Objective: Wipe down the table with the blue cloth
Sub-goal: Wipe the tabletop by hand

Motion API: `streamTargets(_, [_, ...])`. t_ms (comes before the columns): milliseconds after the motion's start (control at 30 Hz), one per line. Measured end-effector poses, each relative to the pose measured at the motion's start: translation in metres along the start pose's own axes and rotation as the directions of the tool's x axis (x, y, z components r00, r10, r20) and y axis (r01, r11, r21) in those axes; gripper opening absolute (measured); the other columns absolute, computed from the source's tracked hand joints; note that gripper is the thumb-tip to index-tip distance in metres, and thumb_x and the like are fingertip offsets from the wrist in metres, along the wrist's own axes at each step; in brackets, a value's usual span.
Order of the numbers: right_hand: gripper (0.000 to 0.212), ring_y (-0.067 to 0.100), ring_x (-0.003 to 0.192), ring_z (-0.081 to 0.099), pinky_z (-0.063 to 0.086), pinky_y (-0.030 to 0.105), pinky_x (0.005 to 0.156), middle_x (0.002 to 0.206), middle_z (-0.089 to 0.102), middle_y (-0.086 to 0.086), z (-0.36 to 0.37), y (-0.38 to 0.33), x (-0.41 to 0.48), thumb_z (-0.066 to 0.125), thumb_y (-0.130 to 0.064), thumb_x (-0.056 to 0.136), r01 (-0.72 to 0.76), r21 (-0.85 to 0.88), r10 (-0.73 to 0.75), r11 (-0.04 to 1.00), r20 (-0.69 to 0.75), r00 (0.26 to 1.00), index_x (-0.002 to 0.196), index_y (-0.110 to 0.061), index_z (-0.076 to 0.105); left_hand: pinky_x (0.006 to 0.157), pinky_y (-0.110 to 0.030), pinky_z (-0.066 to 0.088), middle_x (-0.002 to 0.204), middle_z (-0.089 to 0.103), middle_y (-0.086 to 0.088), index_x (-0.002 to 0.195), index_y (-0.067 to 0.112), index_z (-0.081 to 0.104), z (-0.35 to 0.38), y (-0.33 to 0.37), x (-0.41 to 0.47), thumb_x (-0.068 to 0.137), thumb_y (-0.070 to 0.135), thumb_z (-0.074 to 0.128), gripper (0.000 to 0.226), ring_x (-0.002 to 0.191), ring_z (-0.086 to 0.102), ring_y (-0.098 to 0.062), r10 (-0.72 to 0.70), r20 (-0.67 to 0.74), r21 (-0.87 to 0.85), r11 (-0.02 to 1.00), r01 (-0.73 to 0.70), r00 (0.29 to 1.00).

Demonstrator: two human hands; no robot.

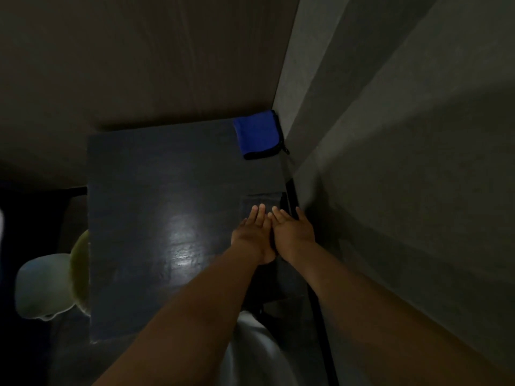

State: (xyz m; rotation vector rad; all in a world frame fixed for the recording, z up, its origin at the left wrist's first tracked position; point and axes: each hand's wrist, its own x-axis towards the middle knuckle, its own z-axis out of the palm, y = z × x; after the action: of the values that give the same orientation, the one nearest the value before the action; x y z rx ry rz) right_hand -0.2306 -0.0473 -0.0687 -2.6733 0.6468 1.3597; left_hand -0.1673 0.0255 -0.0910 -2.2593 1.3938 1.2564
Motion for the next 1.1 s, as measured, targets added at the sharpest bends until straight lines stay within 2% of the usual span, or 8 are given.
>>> streamTargets(167, [0.065, 0.012, 0.149, -0.003, -0.005, 0.046, 0.12, 0.162, -0.012, -0.002, -0.004, 0.002, 0.0, 0.03, -0.033, 0.101, 0.017, -0.014, -0.016, 1.0, 0.049, 0.999, 0.154, -0.017, -0.004, 0.121, -0.039, 0.002, 0.156, -0.027, -0.009, 0.151, 0.013, -0.015, 0.0, -0.003, 0.001, 0.09, 0.045, 0.049, 0.094, 0.145, -0.022, -0.022, 0.011, 0.017, 0.018, 1.0, -0.012, 1.0])
streamTargets(333, [0.071, 0.013, 0.149, -0.005, -0.001, 0.044, 0.12, 0.161, -0.015, -0.002, -0.007, 0.005, -0.005, 0.038, -0.027, 0.099, 0.033, 0.034, -0.034, 0.999, 0.05, 0.998, 0.154, -0.017, -0.007, 0.12, -0.037, 0.002, 0.156, -0.027, -0.008, 0.151, 0.013, -0.015, 0.002, -0.004, 0.0, 0.091, 0.041, 0.051, 0.093, 0.145, -0.021, -0.021, 0.022, 0.004, 0.005, 1.0, -0.022, 1.0])
streamTargets(533, [0.074, 0.011, 0.148, -0.006, -0.002, 0.041, 0.121, 0.161, -0.015, -0.004, 0.001, 0.005, -0.008, 0.042, -0.022, 0.099, 0.034, 0.108, -0.034, 0.994, -0.003, 0.999, 0.154, -0.019, -0.008, 0.121, -0.036, 0.002, 0.157, -0.023, -0.005, 0.151, 0.012, -0.013, 0.013, -0.01, -0.008, 0.095, 0.044, 0.047, 0.088, 0.146, -0.018, -0.019, 0.043, -0.114, 0.053, 0.998, -0.037, 0.993])
streamTargets(700, [0.067, 0.009, 0.148, -0.006, -0.001, 0.041, 0.121, 0.161, -0.015, -0.004, 0.01, 0.008, -0.01, 0.032, -0.013, 0.1, 0.058, 0.133, -0.047, 0.989, -0.086, 0.995, 0.154, -0.02, -0.007, 0.121, -0.035, 0.002, 0.159, -0.02, -0.005, 0.151, 0.01, -0.012, 0.032, -0.016, -0.024, 0.097, 0.037, 0.042, 0.081, 0.147, -0.016, -0.018, 0.062, -0.195, 0.077, 0.996, -0.048, 0.979])
streamTargets(900, [0.064, 0.009, 0.148, -0.008, -0.003, 0.038, 0.121, 0.161, -0.014, -0.003, 0.022, 0.014, -0.011, 0.026, -0.012, 0.1, 0.076, 0.114, -0.06, 0.991, -0.138, 0.989, 0.154, -0.019, -0.007, 0.121, -0.036, -0.002, 0.159, -0.019, -0.008, 0.151, 0.008, -0.012, 0.036, -0.011, -0.027, 0.097, 0.038, 0.039, 0.08, 0.146, -0.017, -0.02, 0.091, -0.164, 0.108, 0.991, -0.073, 0.982])
streamTargets(1100, [0.067, 0.011, 0.148, -0.011, -0.006, 0.038, 0.12, 0.16, -0.018, -0.002, 0.034, 0.018, -0.015, 0.029, -0.012, 0.099, 0.062, 0.091, -0.052, 0.994, -0.114, 0.992, 0.153, -0.018, -0.01, 0.12, -0.034, -0.005, 0.159, -0.018, -0.009, 0.151, 0.008, -0.01, 0.037, -0.002, -0.027, 0.096, 0.041, 0.04, 0.081, 0.147, -0.016, -0.02, 0.112, -0.129, 0.142, 0.985, -0.093, 0.985])
